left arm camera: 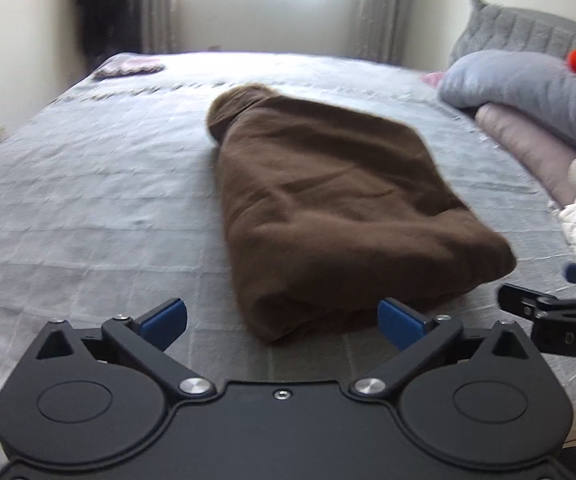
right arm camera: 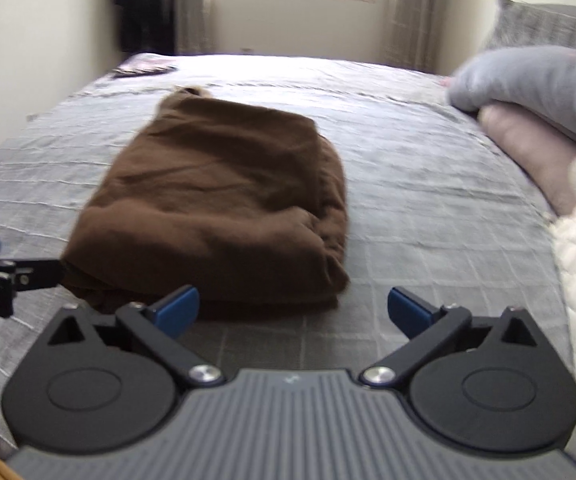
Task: Fold large clothes
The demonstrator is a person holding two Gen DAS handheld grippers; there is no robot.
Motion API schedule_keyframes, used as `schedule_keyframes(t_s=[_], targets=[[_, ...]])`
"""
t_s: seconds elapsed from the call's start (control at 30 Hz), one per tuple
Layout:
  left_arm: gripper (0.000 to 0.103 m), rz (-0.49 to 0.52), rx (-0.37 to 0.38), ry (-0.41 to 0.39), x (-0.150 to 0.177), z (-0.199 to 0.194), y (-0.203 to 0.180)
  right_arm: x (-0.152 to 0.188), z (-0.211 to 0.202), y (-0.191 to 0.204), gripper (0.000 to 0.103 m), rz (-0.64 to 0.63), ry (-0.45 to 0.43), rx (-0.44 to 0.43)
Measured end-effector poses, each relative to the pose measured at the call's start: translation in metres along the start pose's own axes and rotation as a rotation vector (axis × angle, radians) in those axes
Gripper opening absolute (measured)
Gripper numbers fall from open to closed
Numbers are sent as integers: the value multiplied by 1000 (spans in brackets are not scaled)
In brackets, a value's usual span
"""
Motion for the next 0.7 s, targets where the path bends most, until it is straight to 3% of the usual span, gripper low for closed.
schedule_keyframes(t_s=[0.17, 0.7], targets=[[103, -7, -90, -8, 10, -4, -5, 18, -3, 5, 103, 64, 14, 26], [103, 6, -88, 13, 19, -1, -15, 20, 3, 5, 103, 61, 34, 54]])
Point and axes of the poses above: each gripper's, at about its wrist camera, not at the fingertips, and z roughly the way its jaws point, y to its left, x to its underside, the point moved 2 cm from there along z, roughly the way its jaws point, and after that the axes turned 4 degrees about -z, right-handed, at the moved point
